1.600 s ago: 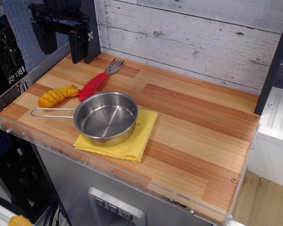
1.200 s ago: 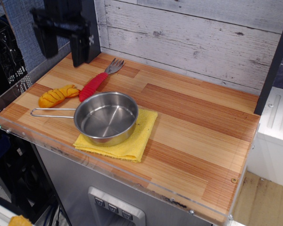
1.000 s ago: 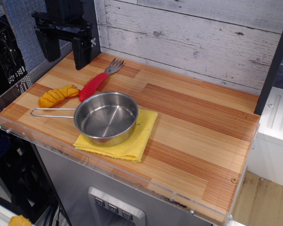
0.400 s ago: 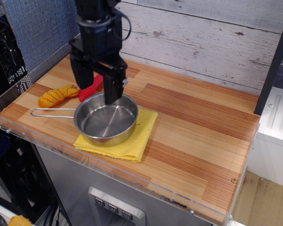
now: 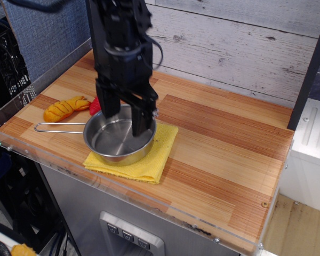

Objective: Put the pot above the napkin.

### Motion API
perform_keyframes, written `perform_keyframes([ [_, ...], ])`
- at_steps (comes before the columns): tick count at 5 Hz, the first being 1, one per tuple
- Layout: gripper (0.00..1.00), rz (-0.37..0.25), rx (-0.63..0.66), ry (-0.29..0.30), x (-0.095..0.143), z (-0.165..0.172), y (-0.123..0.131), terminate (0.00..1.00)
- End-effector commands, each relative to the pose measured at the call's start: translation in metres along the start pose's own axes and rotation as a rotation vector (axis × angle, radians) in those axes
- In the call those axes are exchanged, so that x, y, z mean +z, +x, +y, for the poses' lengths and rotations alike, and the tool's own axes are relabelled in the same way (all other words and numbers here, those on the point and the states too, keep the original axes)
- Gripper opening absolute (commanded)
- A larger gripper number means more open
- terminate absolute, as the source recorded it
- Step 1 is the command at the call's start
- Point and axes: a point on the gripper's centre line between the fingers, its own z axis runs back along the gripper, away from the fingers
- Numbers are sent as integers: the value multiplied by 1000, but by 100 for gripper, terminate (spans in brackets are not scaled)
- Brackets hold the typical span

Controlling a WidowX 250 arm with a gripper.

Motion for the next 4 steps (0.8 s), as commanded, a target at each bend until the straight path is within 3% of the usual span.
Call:
perform_keyframes([
  [1, 100, -27, -22, -27, -3, -17, 15, 0],
  [3, 100, -19, -38, -17, -11, -27, 17, 0],
  [4, 0, 2, -27, -16, -23, -23, 18, 0],
])
